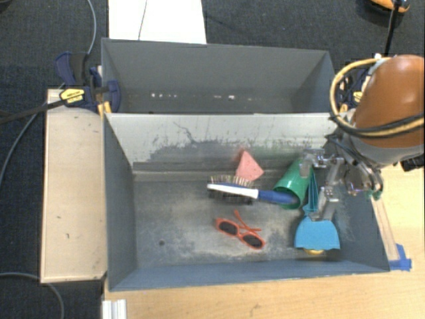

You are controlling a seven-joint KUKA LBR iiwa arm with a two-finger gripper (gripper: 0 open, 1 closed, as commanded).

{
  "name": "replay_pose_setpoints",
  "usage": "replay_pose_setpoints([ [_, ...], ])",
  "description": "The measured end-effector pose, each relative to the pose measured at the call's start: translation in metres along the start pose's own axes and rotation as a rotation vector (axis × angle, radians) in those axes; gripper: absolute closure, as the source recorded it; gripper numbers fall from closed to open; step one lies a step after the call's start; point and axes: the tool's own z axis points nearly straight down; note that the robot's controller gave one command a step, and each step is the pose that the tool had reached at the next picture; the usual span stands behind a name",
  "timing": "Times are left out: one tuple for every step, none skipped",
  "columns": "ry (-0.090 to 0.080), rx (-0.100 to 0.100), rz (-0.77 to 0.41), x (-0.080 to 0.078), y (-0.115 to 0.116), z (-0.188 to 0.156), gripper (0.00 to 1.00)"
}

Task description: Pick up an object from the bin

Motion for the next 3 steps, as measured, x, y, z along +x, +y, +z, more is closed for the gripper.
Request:
replay_pose_setpoints([
  [-0.009,0.001,-0.002,-0.001,0.000,-0.004,0.00],
  [-0.012,0.002,-0.043,-0.011,0.017,0.039,0.00],
  [-0.008,0.001,-0.069,-0.014,0.027,0.077,0.00],
])
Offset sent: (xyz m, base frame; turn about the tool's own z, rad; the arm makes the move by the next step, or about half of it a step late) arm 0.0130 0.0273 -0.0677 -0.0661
